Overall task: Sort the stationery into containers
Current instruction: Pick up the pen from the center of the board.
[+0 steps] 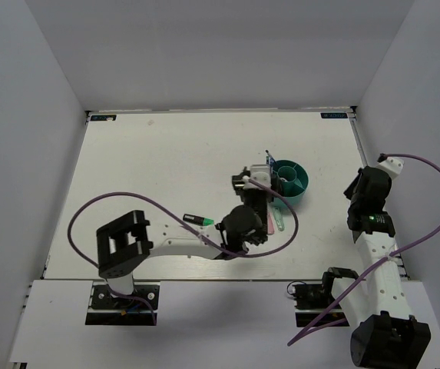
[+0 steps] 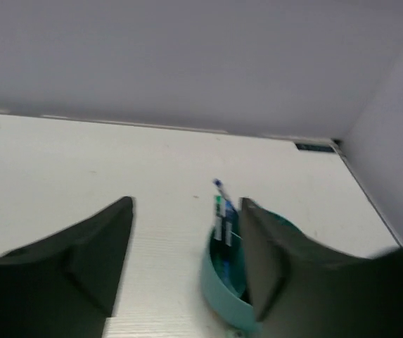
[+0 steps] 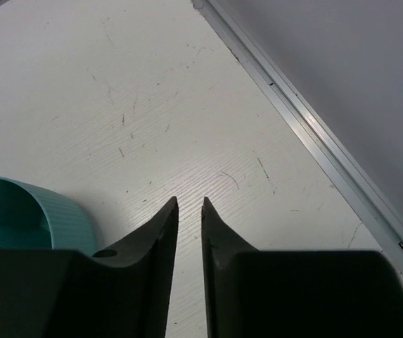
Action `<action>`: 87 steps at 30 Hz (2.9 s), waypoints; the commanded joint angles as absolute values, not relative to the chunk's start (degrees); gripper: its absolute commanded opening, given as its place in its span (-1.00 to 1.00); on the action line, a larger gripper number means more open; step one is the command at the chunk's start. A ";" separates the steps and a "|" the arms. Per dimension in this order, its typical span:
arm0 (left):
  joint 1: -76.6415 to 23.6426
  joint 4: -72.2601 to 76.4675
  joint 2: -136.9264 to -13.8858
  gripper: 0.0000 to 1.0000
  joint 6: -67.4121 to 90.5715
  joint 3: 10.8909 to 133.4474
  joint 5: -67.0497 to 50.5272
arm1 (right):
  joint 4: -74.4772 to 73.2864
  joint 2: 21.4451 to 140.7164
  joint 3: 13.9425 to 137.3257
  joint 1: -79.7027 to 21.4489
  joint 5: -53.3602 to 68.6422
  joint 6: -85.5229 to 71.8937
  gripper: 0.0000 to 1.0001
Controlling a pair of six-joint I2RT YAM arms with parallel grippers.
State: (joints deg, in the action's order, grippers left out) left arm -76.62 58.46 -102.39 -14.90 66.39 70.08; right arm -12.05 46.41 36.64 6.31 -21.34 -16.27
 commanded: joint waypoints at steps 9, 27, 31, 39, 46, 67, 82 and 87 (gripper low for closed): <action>-71.81 80.16 -96.41 0.92 -41.30 59.93 93.69 | -13.10 47.29 37.88 6.42 -14.42 -14.94 -0.23; -51.24 37.66 -116.81 1.00 -67.10 100.71 83.27 | -13.36 47.72 37.79 6.50 -12.22 -14.68 -0.18; -53.69 -4.62 -111.90 1.00 -39.70 118.78 76.92 | -13.18 47.99 37.71 6.33 -11.78 -14.85 -0.18; -53.71 -39.27 -100.73 1.00 -5.03 129.90 34.91 | -13.54 47.90 37.79 6.42 -11.08 -14.77 -0.18; -34.47 -68.43 -98.09 1.00 31.30 121.56 9.87 | -13.27 47.64 37.53 6.50 -9.85 -14.41 -0.15; -37.97 -83.67 -104.76 0.57 -7.45 98.52 -10.11 | -12.92 48.87 37.18 6.42 -6.50 -13.62 -0.12; -49.66 -60.58 -104.68 0.40 -29.17 82.98 9.32 | -13.10 49.39 37.18 6.42 -6.15 -13.36 -0.10; -51.06 -55.46 -103.09 0.40 -33.75 77.61 9.14 | -12.92 50.36 37.35 6.42 -6.15 -13.27 -0.10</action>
State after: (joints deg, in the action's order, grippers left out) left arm -50.68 -61.21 -107.42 -28.95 78.91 7.70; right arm -13.74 49.91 36.64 6.31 -6.39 -14.09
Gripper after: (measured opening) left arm 0.701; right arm 0.450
